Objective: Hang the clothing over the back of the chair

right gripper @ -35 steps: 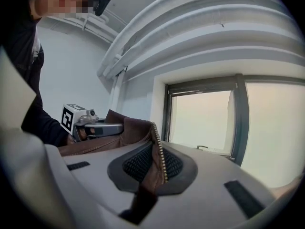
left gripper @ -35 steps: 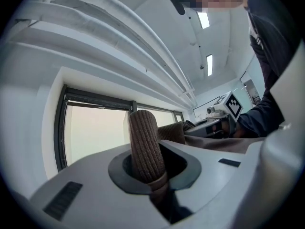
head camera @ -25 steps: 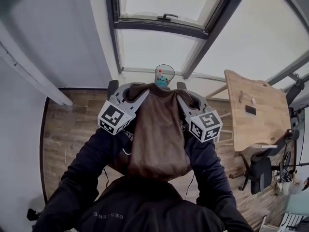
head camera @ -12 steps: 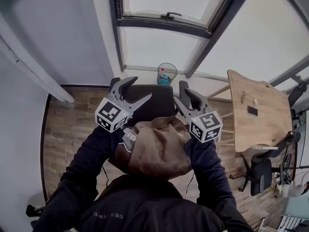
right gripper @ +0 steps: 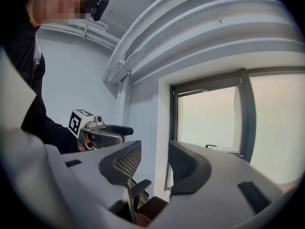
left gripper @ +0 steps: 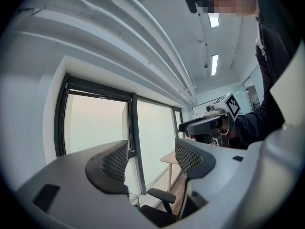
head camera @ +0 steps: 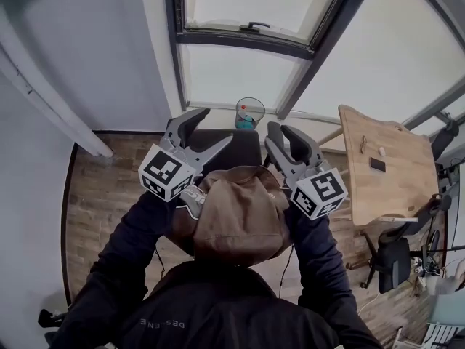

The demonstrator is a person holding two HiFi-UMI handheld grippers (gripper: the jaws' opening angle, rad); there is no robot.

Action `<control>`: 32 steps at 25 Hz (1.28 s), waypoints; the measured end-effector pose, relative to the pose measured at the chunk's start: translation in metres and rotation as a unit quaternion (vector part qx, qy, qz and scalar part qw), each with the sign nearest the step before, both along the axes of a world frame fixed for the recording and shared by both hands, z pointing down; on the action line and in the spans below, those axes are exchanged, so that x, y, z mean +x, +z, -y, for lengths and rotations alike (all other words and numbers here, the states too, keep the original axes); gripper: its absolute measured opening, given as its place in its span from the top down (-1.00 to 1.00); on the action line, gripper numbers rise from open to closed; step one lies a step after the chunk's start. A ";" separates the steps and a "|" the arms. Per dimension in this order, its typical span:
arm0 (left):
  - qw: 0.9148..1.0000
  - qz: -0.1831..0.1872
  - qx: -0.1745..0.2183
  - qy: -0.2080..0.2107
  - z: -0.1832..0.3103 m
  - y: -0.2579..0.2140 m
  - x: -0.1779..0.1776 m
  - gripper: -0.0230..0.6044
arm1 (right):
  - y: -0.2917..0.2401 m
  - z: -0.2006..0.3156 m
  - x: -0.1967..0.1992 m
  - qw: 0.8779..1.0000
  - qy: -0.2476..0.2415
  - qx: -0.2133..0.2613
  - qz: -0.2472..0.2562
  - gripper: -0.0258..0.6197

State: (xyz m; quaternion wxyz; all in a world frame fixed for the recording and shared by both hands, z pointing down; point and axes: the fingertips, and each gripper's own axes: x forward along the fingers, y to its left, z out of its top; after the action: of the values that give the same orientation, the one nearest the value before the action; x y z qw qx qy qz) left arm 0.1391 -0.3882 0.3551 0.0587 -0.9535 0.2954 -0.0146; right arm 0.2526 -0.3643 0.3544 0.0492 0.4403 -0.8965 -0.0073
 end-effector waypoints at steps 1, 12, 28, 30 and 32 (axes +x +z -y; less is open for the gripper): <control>1.000 -0.002 0.001 0.003 -0.006 -0.006 0.001 -0.07 | -0.006 -0.005 -0.001 1.000 -0.001 0.005 0.001 0.37; 0.998 -0.045 0.004 0.037 -0.079 -0.057 0.005 0.56 | -0.058 -0.070 -0.015 0.998 0.004 0.051 0.038 0.81; 0.999 -0.031 0.006 0.012 -0.119 -0.049 0.006 0.87 | -0.054 -0.108 -0.042 0.997 0.010 0.076 0.015 0.90; 0.999 -0.033 0.007 0.011 -0.116 -0.049 0.007 0.87 | -0.050 -0.105 -0.038 0.997 0.016 0.073 0.013 0.90; 0.999 -0.034 0.010 0.009 -0.114 -0.049 0.009 0.87 | -0.048 -0.103 -0.034 0.997 0.021 0.072 0.011 0.90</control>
State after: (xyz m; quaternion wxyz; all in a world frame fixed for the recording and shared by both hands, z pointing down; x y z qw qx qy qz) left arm 0.1483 -0.2738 0.3060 0.0579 -0.9555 0.2884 0.0216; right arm 0.2182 -0.2614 0.3065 0.0072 0.4617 -0.8846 -0.0658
